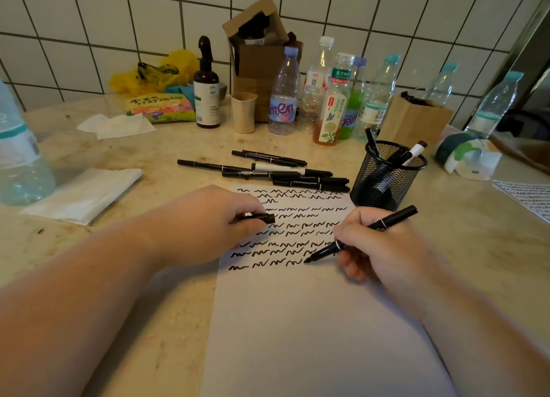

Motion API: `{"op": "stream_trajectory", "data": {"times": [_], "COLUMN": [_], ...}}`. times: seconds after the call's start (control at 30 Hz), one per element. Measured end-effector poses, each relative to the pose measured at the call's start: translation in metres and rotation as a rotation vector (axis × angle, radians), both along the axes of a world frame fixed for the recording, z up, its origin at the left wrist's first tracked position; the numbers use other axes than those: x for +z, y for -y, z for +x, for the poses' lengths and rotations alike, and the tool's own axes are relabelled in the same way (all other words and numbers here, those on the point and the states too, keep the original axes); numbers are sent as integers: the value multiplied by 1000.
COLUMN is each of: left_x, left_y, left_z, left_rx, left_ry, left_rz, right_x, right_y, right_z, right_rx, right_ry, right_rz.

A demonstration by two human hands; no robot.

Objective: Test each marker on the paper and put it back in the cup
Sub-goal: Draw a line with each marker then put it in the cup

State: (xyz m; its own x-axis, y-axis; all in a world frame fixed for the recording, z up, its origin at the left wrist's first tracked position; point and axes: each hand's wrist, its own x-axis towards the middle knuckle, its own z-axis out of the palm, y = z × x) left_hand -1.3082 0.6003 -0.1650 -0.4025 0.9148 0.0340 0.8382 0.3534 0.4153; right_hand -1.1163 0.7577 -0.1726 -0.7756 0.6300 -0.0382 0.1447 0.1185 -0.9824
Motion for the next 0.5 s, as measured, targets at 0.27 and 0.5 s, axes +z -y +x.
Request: {"op": "stream_trajectory", "data": {"times": [0.27,0.5], "left_x": [0,0], "left_y": [-1,-1], "left_z": [0,1], "left_rx": [16,29], "left_ry": [12,32], "left_rz": [-6,-12], "right_x": [-2,-1], "right_y": [0,-2], "right_z": [-1,0], "right_rx": [-3,-49], "right_ry": [23,40], "right_rz": [51,49]}}
